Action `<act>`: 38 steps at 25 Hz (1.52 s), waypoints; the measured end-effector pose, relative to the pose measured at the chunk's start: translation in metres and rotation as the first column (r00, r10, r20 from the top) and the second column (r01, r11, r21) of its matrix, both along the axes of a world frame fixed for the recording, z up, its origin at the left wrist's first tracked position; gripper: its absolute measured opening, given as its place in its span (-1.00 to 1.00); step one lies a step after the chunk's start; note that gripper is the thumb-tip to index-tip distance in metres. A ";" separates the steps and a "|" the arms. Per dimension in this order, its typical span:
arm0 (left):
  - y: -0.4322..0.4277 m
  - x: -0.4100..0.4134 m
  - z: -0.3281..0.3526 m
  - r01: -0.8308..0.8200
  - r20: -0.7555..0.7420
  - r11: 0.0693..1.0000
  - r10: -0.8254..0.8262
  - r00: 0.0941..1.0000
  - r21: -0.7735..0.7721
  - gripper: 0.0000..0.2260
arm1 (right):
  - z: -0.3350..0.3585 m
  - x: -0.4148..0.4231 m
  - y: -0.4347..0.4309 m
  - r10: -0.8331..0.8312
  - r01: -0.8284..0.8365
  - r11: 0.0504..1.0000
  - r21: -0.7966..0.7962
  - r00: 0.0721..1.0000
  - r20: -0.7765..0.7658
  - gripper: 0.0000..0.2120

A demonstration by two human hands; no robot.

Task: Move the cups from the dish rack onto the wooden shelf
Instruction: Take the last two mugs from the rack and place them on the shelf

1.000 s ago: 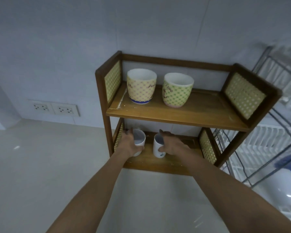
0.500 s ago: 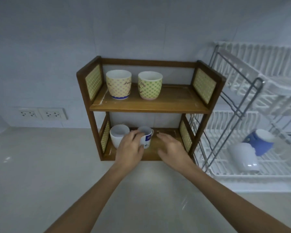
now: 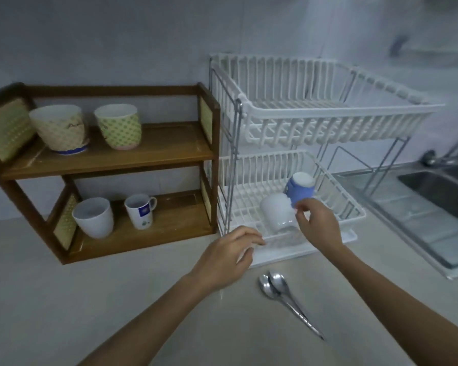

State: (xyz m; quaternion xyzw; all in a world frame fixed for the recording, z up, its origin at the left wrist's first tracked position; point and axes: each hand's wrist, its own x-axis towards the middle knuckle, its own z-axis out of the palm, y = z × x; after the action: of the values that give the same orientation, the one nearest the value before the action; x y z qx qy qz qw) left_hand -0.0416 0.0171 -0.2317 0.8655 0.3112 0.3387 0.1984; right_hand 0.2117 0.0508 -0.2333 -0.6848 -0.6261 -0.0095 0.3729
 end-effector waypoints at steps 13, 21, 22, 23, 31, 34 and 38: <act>0.093 0.166 -0.020 -0.536 -0.244 0.402 0.582 0.775 -0.742 -0.20 | 0.033 0.078 0.134 0.398 0.085 0.881 -0.466 0.400 0.826 -0.47; 0.122 0.186 -0.026 -0.695 -0.432 0.292 0.610 0.664 -0.657 0.10 | -0.028 0.048 0.175 0.304 0.362 0.890 -0.276 -0.021 0.952 -0.36; 0.125 0.185 -0.027 -0.700 -0.441 0.292 0.606 0.663 -0.652 0.09 | -0.031 0.046 0.177 0.299 0.371 0.891 -0.262 -0.043 0.953 -0.38; 0.126 0.184 -0.028 -0.694 -0.436 0.292 0.603 0.668 -0.658 0.06 | -0.032 0.044 0.178 0.293 0.378 0.892 -0.247 -0.069 0.954 -0.41; 0.116 0.169 -0.030 -0.558 -0.101 0.373 0.760 0.642 -0.742 -0.13 | 0.022 0.082 0.180 0.427 0.277 0.821 -0.499 0.283 0.859 -0.27; 0.109 0.156 -0.005 -0.437 0.078 0.540 0.688 0.721 -0.719 -0.22 | 0.042 0.116 0.169 0.428 0.094 0.723 -0.684 0.716 0.551 -0.30; 0.079 0.110 0.040 -0.125 0.093 0.711 0.260 0.961 -0.692 -0.33 | 0.051 0.141 0.130 0.370 -0.468 0.690 -0.553 0.884 -0.287 -0.46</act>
State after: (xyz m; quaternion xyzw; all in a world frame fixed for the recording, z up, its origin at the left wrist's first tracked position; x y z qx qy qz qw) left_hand 0.0684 0.0958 -0.1917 0.6604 0.4823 0.2985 0.4921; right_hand 0.3522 0.1811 -0.1819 -0.6043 -0.7046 0.3297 0.1719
